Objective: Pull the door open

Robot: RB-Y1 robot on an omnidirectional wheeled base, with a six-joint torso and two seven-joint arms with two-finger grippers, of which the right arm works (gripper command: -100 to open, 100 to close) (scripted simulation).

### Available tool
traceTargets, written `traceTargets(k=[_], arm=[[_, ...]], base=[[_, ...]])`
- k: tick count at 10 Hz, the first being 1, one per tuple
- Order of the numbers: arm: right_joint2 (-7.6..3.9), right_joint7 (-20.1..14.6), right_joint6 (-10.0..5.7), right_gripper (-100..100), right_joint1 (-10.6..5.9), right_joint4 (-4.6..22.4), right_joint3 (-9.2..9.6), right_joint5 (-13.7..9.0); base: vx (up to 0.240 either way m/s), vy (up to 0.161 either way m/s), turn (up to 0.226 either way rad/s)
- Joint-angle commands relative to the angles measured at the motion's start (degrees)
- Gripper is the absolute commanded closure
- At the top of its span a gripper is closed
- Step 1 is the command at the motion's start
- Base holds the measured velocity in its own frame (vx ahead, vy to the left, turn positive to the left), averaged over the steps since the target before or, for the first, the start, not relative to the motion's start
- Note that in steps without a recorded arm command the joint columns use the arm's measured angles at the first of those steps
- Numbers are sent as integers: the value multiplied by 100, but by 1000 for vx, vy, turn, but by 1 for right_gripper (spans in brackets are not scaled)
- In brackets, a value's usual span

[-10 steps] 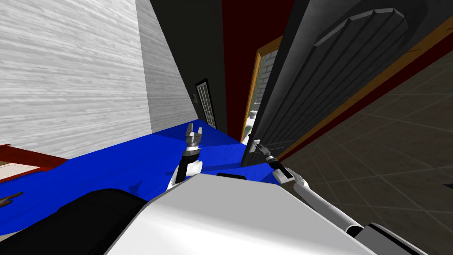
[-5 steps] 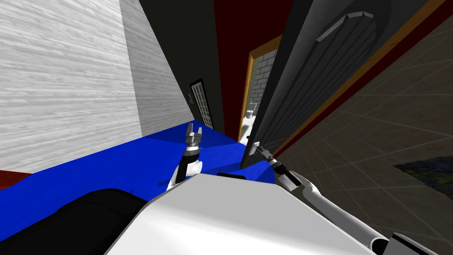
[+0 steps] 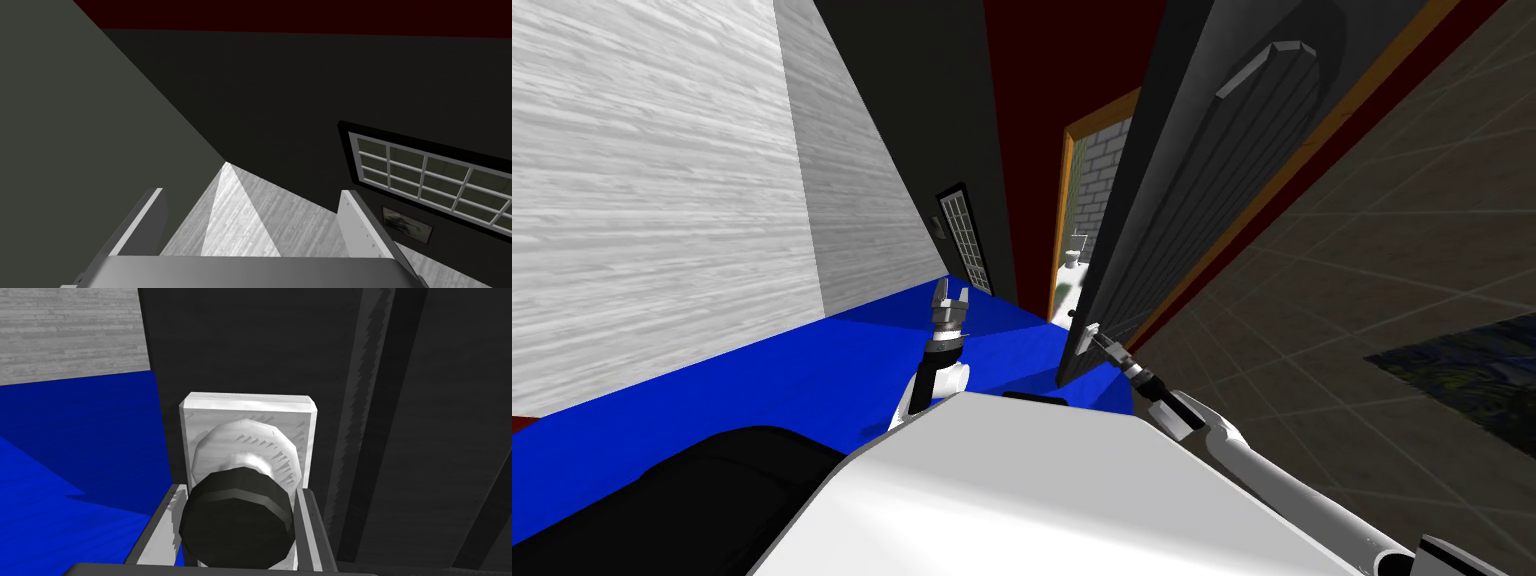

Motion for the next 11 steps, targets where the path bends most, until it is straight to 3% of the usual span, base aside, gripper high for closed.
traceTargets(k=[1, 6, 11], arm=[[48, -2, -179, 100, 40, 4, 71, 61], [78, -9, -648, 100, 144, 143, 158, 186], [80, -9, -690, 100, 154, 156, 166, 197]], base=[[85, 124, -53], [59, 95, -32], [10, 15, -5]])
